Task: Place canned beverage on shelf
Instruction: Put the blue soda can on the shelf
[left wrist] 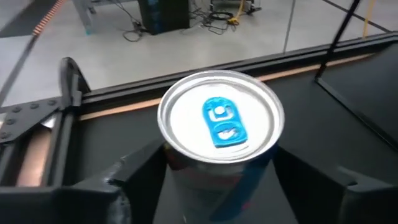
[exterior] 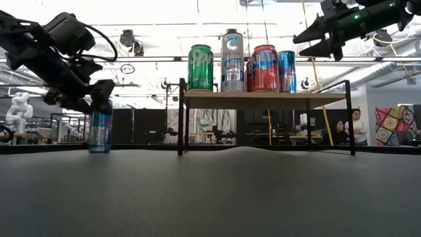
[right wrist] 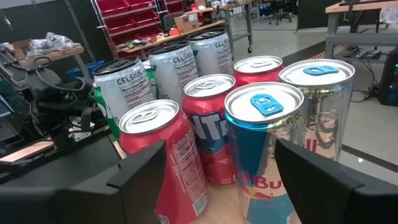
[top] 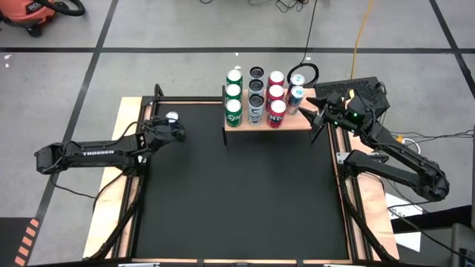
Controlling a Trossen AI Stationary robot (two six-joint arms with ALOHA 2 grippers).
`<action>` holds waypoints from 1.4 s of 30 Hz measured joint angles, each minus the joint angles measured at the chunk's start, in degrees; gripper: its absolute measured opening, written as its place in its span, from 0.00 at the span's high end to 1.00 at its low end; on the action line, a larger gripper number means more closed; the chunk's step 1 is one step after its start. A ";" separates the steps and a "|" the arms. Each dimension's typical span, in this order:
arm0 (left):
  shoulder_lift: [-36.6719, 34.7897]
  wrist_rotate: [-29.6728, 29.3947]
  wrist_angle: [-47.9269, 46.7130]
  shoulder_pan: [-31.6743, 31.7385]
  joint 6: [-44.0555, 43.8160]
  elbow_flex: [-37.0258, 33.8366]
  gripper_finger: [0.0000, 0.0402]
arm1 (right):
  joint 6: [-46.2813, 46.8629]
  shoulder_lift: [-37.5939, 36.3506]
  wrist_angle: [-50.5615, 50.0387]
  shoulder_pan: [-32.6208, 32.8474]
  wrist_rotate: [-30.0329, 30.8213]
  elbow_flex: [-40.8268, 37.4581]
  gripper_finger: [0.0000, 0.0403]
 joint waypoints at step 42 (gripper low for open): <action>32.50 8.05 37.49 -43.75 7.16 12.83 0.52 | 8.81 46.72 55.87 59.01 28.53 -11.10 0.37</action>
